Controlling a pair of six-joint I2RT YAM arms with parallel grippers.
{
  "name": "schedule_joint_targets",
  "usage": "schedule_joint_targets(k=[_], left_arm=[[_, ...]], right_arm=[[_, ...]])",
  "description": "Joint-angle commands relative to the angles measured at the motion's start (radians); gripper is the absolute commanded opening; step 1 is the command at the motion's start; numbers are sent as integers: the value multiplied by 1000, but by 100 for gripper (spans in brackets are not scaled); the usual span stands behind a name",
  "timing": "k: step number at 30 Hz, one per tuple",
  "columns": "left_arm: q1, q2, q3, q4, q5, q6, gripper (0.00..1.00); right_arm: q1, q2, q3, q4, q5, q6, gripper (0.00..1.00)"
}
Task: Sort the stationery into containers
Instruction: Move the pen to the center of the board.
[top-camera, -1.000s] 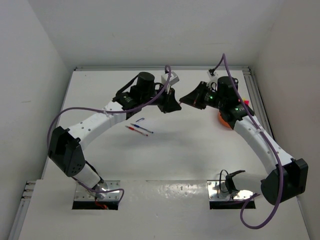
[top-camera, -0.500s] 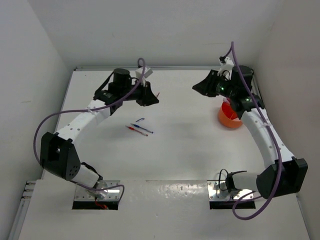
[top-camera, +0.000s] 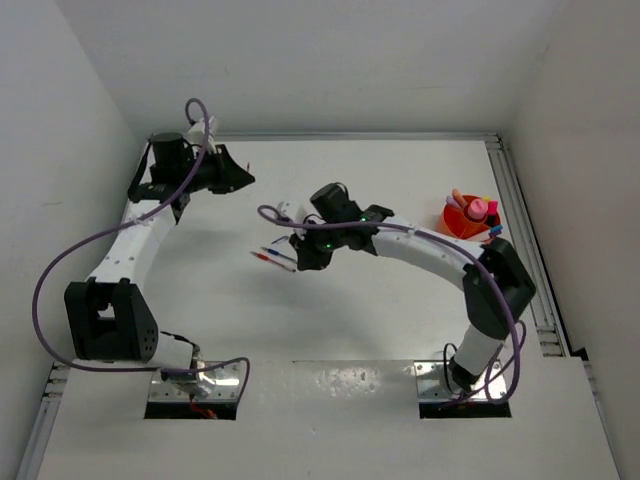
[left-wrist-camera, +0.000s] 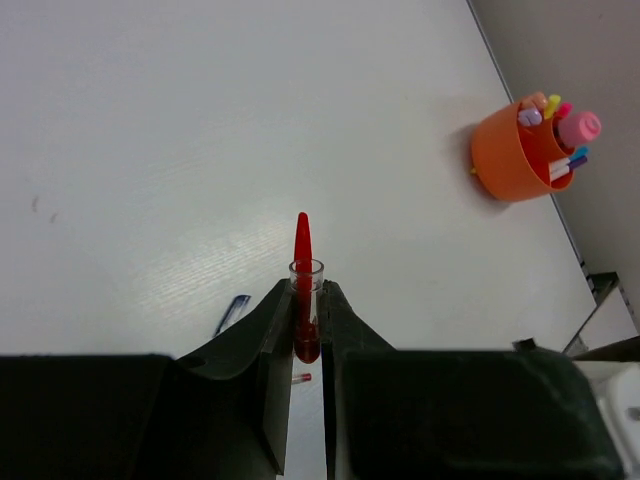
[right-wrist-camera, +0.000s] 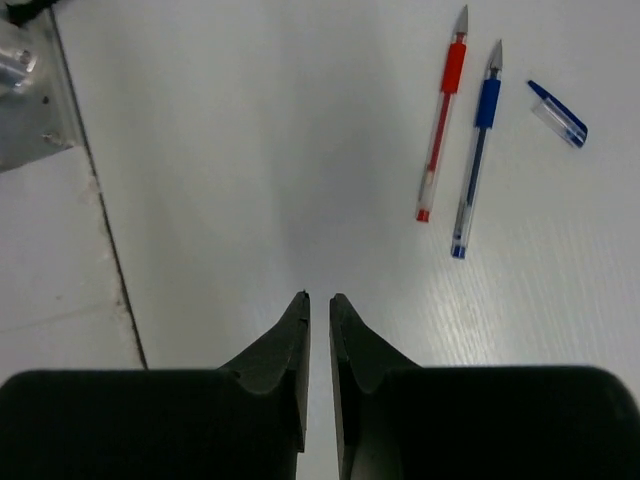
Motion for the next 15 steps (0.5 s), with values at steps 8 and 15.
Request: schedule_joint_targets(k=[8,15], left_arm=[[169,-79,3,-14,52,15,0],[197,-56,-2,-14,72,21,0]], right_arm=[[101,270,220,55,183,-70,14],[118,379,271,88,221,-90,15]])
